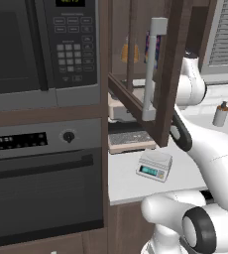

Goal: Pick the cereal and place it on the digital scale for weighing, and close the cabinet.

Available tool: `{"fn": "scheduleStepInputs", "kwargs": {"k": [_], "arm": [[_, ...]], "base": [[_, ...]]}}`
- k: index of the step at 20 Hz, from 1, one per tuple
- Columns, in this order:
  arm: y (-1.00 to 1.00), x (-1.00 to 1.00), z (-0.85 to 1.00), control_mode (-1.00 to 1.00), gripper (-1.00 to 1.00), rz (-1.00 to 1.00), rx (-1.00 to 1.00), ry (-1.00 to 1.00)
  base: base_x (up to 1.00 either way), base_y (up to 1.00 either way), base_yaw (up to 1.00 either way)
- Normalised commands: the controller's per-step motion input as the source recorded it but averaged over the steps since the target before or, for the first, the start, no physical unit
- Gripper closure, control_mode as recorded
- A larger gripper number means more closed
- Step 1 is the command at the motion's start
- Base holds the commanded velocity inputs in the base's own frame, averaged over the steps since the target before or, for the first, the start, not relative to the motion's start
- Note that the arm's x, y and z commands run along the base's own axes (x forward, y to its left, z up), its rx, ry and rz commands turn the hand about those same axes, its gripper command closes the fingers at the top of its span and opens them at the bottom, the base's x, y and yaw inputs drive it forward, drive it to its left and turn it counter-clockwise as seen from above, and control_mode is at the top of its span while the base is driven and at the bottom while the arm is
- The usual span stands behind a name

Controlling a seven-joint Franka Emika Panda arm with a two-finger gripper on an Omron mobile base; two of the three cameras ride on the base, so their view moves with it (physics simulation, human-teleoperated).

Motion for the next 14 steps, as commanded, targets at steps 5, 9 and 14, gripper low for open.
{"fn": "scheduleStepInputs", "kwargs": {"k": [5, 9, 14], "arm": [[-0.03, -0.24, 0.00, -1.00, -1.00, 0.01, 0.00, -0.18], [-0.36, -0.87, 0.30, -1.00, -1.00, 0.01, 0.03, -0.74], [-0.51, -0.85, 0.67, -1.00, -1.00, 0.00, 0.09, -0.78]], "base": [[0.00, 0.00, 0.00], [0.00, 0.00, 0.00], [0.00, 0.00, 0.00]]}}
